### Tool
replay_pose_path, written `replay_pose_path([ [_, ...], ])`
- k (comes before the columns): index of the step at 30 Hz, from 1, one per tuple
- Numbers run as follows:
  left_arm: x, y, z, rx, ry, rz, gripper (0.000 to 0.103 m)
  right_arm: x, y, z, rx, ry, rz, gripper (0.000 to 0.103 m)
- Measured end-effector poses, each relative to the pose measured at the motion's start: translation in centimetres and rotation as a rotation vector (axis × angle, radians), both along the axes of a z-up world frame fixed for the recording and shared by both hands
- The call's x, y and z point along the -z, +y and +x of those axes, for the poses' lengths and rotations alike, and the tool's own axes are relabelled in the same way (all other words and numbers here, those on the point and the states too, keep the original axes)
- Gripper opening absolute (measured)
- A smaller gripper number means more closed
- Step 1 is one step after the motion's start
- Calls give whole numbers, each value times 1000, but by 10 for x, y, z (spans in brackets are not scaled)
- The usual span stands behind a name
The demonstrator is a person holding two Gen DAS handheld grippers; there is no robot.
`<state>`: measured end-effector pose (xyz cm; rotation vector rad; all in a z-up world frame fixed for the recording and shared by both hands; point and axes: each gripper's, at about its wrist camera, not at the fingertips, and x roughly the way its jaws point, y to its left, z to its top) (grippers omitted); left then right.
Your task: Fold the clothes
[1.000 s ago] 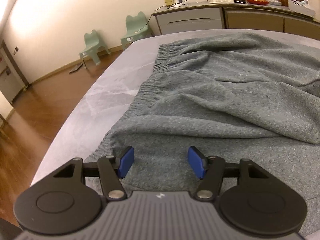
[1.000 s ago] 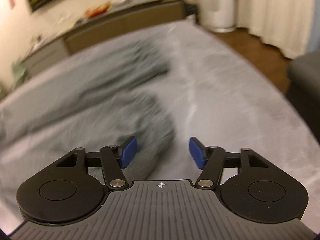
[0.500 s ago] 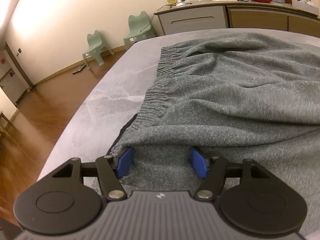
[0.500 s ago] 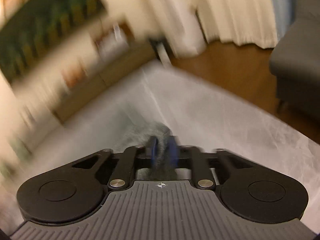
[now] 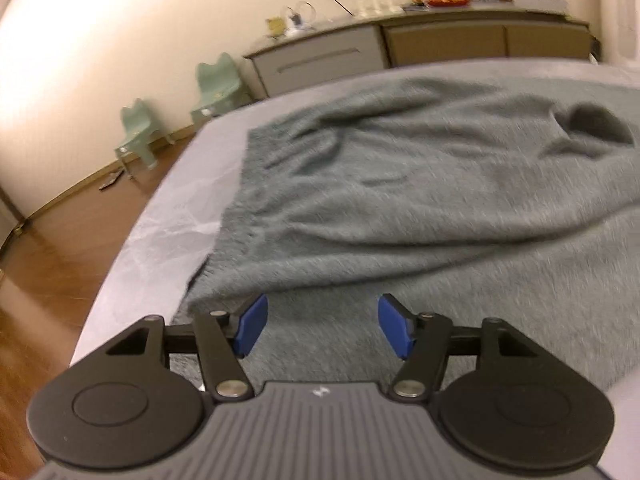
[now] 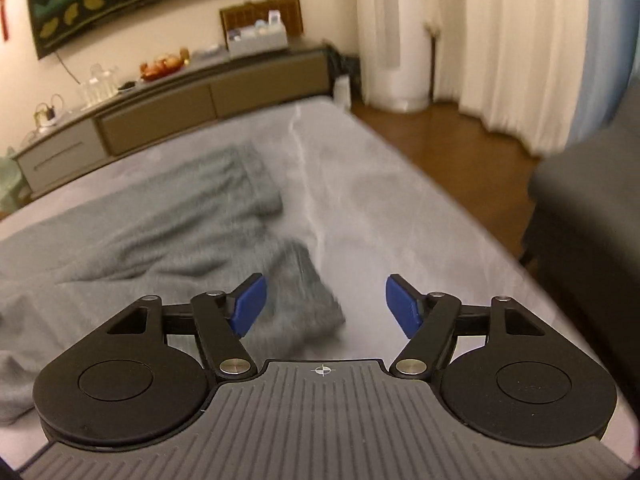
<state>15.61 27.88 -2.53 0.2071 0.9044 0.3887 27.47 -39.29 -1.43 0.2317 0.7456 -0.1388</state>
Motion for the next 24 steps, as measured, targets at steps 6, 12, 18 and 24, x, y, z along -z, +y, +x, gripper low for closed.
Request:
replay_pose_path([
  [6, 8, 6, -3, -15, 38, 33, 64, 31, -3, 29, -82, 73, 95, 20],
  [12, 10, 36, -17, -128, 43, 63, 67, -34, -62, -47, 60, -382, 591, 14],
  [18, 2, 50, -32, -156, 41, 41, 66, 5, -52, -21, 154, -57, 314, 30],
  [24, -25, 65, -68, -218, -76, -72, 66, -14, -43, -43, 98, -117, 101, 67],
])
